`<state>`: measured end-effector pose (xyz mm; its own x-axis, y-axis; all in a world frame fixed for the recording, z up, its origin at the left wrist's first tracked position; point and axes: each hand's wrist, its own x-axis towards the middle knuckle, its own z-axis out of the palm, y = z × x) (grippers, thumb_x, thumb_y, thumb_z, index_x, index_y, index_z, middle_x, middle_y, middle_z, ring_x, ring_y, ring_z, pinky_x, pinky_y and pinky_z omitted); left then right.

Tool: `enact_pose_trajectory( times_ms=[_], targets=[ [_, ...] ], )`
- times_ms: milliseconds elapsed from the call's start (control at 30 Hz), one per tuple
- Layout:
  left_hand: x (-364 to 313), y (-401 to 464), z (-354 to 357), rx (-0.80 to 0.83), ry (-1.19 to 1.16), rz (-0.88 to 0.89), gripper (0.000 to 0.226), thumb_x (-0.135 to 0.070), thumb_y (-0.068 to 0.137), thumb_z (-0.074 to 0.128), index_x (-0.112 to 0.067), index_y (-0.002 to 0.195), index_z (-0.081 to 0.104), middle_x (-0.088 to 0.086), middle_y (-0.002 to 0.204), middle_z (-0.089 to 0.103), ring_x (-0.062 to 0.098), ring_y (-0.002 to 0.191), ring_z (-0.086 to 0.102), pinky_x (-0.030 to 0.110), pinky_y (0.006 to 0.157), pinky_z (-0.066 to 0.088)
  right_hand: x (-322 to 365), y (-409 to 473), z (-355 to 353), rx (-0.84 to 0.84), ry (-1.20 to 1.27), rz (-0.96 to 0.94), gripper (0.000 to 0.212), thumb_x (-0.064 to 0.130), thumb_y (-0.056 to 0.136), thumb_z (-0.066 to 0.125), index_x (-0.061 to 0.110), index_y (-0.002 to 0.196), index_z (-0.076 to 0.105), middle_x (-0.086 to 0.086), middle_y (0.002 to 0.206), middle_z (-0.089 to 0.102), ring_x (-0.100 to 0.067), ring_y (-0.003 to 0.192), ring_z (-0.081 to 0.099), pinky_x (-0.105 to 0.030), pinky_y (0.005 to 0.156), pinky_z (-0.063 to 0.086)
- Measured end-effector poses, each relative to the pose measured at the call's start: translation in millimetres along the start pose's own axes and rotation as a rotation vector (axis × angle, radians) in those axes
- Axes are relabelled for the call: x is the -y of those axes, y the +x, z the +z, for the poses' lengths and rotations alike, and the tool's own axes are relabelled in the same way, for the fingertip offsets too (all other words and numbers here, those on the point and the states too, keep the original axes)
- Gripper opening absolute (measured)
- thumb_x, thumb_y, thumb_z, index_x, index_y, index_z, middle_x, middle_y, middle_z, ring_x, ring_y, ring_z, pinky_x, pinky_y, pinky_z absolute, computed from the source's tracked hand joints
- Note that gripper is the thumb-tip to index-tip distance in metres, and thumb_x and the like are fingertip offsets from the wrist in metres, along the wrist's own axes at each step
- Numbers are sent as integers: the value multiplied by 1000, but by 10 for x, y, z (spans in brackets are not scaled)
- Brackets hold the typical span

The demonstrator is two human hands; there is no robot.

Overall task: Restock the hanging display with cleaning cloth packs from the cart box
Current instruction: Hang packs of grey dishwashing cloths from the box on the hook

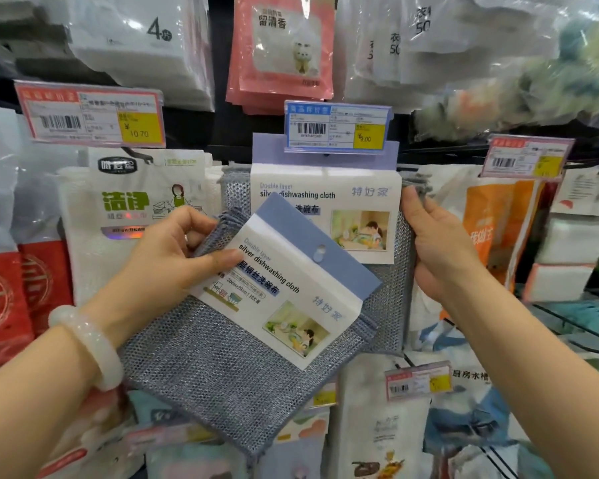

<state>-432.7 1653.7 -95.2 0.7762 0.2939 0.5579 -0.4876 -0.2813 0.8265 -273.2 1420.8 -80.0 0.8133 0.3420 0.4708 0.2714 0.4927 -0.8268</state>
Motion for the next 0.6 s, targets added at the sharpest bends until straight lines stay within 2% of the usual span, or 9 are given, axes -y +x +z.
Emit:
enact_pose_trajectory(
  times_ms=[100, 233, 400, 500, 600],
  targets=[
    [-43, 44, 7, -5, -22, -29, 33, -13, 56, 72, -15, 82, 51, 5, 70, 74, 20, 62, 72, 26, 49, 56, 48, 62, 53, -17, -19, 19, 20, 29, 96, 46, 20, 99, 63, 1, 84, 76, -17, 81, 72, -32, 64, 60],
    [-50, 48, 26, 2, -13, -30, 35, -13, 56, 72, -16, 82, 48, 3, 75, 75, 18, 67, 72, 25, 52, 56, 72, 78, 92, -45, -41, 23, 19, 28, 96, 47, 17, 100, 62, 0, 81, 76, -17, 77, 73, -28, 57, 58],
    [-73, -21, 30, 37, 13, 34, 40, -15, 57, 74, -28, 83, 47, 1, 83, 76, 21, 71, 73, 30, 53, 57, 87, 51, 94, -109, -73, 6, 19, 30, 95, 50, 18, 92, 64, 0, 77, 76, -17, 73, 73, -28, 53, 57],
    [-105, -39, 40, 65, 39, 51, 41, -14, 55, 74, -29, 87, 52, -6, 84, 75, 18, 74, 73, 28, 53, 57, 112, 35, 114, -139, -109, 32, 21, 31, 94, 52, 14, 101, 61, -5, 89, 75, -19, 79, 73, -33, 60, 60],
    [-134, -49, 62, 70, 94, 64, 51, -14, 56, 74, -38, 98, 59, -11, 82, 73, 6, 80, 71, 23, 56, 56, 133, 17, 137, -175, -210, 4, 18, 32, 94, 51, 17, 95, 61, -8, 96, 73, -22, 86, 72, -43, 76, 59]
  ],
)
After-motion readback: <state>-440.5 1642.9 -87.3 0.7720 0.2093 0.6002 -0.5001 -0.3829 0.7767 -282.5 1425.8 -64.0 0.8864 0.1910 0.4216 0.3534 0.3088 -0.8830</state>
